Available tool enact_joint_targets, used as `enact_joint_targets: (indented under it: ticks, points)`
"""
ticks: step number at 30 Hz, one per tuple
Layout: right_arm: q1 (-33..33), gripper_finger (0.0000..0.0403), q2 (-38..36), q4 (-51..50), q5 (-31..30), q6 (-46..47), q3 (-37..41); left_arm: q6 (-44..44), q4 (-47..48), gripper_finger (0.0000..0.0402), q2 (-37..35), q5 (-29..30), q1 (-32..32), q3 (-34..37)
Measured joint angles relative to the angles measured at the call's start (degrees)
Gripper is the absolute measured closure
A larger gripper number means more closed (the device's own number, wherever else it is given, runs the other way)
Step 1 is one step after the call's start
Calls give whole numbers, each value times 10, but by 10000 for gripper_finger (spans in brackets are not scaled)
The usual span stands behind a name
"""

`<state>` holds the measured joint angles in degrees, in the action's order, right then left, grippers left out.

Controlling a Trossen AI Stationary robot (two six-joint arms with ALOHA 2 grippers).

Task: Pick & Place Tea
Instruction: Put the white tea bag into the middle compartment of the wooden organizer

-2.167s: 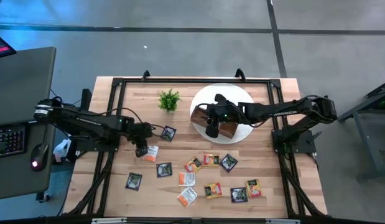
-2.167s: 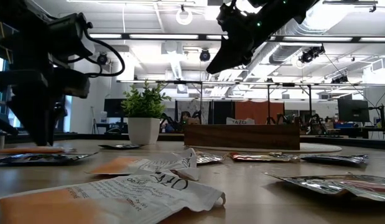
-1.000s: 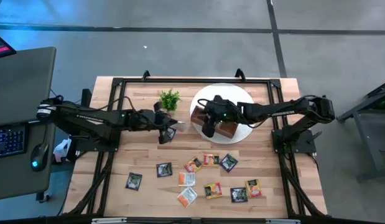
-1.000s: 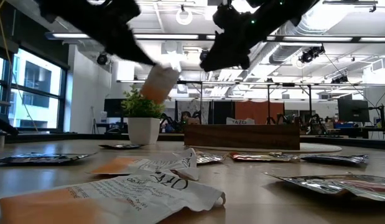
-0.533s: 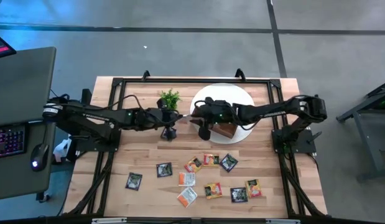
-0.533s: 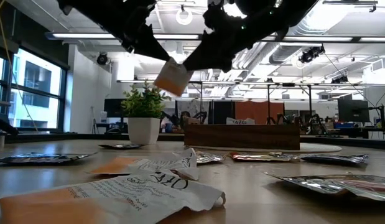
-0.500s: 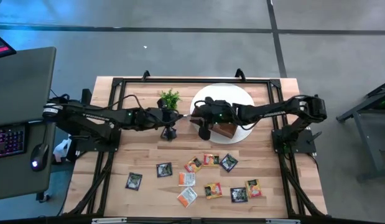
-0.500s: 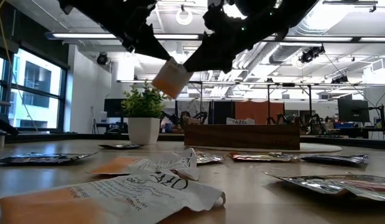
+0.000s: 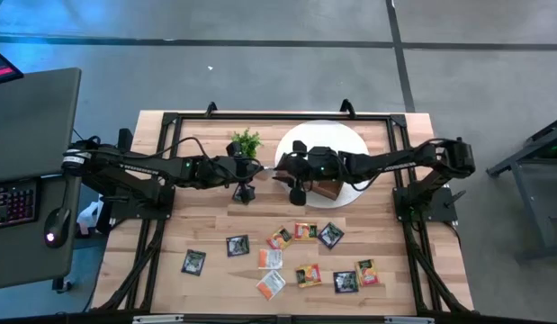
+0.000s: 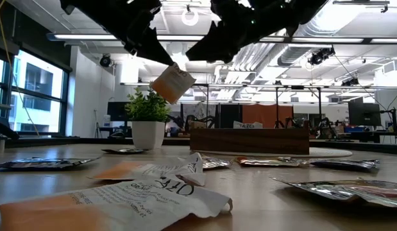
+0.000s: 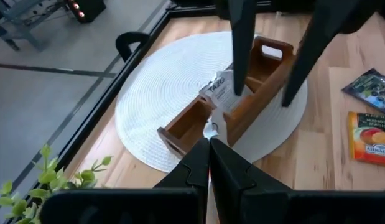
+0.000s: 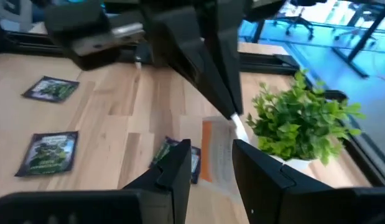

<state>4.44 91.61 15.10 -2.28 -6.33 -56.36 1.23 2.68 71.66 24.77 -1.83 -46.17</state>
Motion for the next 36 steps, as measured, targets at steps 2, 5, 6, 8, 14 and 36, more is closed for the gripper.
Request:
enact_joint_targets:
  ticks: [2,5,6,8,14,36]
  points:
    - [2,289,5,0,-8,11,0,0,-6,394,0,0,0,0]
    - [12,289,11,-27,-2,41,0,9,-22,394,0,-4,0,0]
    - [14,289,14,-28,-2,45,0,14,-27,394,0,-8,0,0]
    - [19,289,15,-34,-7,46,0,16,-32,394,0,-21,0,0]
    - [24,289,15,-32,5,31,0,16,-30,394,0,-28,0,0]
    - [38,289,30,-35,41,-1,0,45,-60,394,0,-31,0,0]
